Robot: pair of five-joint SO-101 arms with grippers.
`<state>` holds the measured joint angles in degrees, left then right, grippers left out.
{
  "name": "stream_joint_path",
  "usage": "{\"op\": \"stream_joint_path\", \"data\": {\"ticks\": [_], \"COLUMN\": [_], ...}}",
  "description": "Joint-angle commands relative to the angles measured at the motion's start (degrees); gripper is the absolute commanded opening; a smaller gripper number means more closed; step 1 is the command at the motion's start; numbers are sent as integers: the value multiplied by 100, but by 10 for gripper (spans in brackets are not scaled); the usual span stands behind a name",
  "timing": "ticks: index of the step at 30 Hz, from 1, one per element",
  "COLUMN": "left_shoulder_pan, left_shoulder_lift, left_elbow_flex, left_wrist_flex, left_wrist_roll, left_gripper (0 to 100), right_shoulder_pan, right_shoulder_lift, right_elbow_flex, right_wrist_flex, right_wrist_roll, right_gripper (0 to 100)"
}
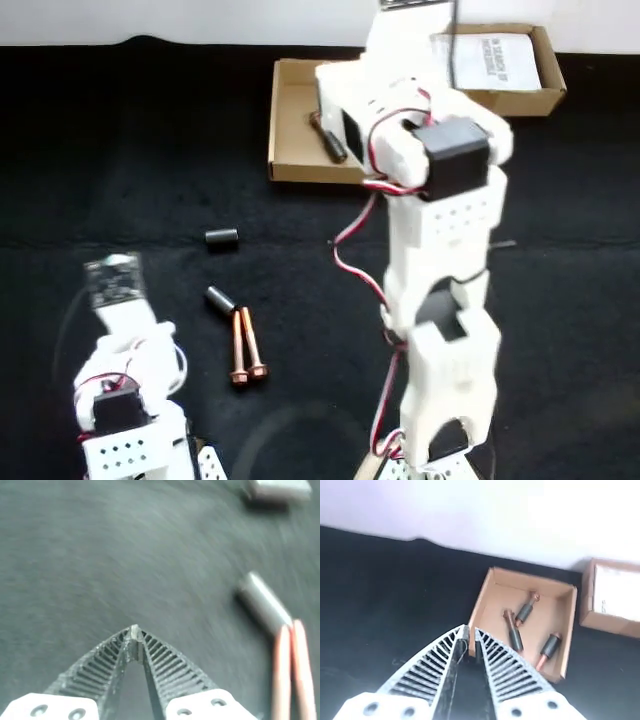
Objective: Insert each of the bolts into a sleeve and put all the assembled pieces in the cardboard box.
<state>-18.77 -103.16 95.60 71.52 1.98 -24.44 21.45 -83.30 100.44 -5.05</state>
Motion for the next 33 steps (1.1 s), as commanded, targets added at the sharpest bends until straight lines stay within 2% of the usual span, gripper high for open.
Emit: {"op": "stream_joint_path", "data": {"ticks": [1,4,7,12,17,26,29,33], "left_shoulder_pan": [787,1288,1684,2404,3037,3327,3319,3319], "left_shoulder_lift": [-13,-13,-22,-22,-13,242,1103,2923], "left_elbow_flex": [-365,-418,-400,-356,-356,-971,-1578,-2774], "left_wrist_flex": [440,571,571,571,589,633,607,633], "left_wrist_roll": [-642,-1231,-1556,-1565,-1521,-492,-281,-79], "left_gripper": [9,9,9,9,9,9,9,9], "right_shoulder_pan": [110,110,110,356,954,1613,1798,1807], "right_shoulder_lift": [-1279,-2264,-3152,-4330,-5332,-7204,-7811,-8453], "right_elbow_flex": [2440,4488,5877,7099,8022,10967,11899,12734], "right_wrist_flex": [75,57,40,31,40,-163,-585,-813], "right_wrist_roll": [-53,-53,-53,-53,-53,-18,-9,-9], "right_gripper": [6,6,6,6,6,6,6,6]}}
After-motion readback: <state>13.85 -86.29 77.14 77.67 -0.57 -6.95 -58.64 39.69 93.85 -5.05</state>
